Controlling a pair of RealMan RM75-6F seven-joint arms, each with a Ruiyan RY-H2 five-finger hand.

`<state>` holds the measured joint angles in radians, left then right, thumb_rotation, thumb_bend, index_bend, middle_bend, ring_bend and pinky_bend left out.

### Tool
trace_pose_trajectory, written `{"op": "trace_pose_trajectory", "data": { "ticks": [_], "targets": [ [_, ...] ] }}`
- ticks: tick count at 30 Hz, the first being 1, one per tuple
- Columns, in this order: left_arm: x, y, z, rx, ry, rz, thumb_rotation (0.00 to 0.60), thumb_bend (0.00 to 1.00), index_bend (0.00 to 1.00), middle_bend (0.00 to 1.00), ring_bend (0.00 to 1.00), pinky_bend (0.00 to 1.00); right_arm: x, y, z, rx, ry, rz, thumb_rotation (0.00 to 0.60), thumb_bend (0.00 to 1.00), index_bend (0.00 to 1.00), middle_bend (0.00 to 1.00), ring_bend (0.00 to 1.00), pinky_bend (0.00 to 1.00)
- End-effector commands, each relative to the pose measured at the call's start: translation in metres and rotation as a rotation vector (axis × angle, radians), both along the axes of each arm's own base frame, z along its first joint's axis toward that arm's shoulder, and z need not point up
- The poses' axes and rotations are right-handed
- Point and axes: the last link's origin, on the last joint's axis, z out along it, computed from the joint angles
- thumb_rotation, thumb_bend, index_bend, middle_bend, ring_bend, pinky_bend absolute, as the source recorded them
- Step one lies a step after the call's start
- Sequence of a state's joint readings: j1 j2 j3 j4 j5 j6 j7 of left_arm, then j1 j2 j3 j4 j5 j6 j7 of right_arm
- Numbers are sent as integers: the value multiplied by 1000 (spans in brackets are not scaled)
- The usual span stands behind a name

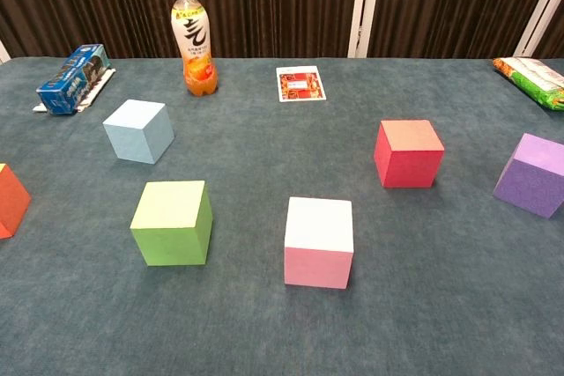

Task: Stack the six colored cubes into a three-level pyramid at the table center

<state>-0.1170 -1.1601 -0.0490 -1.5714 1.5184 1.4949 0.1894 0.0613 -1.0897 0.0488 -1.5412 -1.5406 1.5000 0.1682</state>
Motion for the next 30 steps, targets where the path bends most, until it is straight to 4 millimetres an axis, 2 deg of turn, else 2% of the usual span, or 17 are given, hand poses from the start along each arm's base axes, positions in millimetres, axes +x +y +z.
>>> {"op": "trace_pose_trajectory", "data": {
  "ticks": [1,10,14,19,23,30],
  "targets": [
    [0,0,0,-2,0,2,600,341,144,122,67,18,0,0,0,-2,-1,1,600,199,0,7,0,14],
    [6,2,-1,-5,-10,-15,600,340,143,122,67,20,-1,3,5,-11,-12,10,600,199,0,7,0,15],
    [16,14,0,-21,-45,-55,600,340,146,122,67,22,1,1,8,-12,-13,32,600,199,0,7,0,18],
    [35,50,0,-75,-109,-114,600,341,157,122,72,33,11,-5,15,-10,-9,84,600,199,0,7,0,20],
    [55,87,-5,-143,-150,-157,600,341,166,127,81,51,21,-10,18,-2,-9,125,600,199,0,7,0,21],
    [89,154,-34,-277,-117,-191,600,341,169,147,101,72,30,-15,19,14,-1,146,600,199,0,7,0,21]
  ]
}}
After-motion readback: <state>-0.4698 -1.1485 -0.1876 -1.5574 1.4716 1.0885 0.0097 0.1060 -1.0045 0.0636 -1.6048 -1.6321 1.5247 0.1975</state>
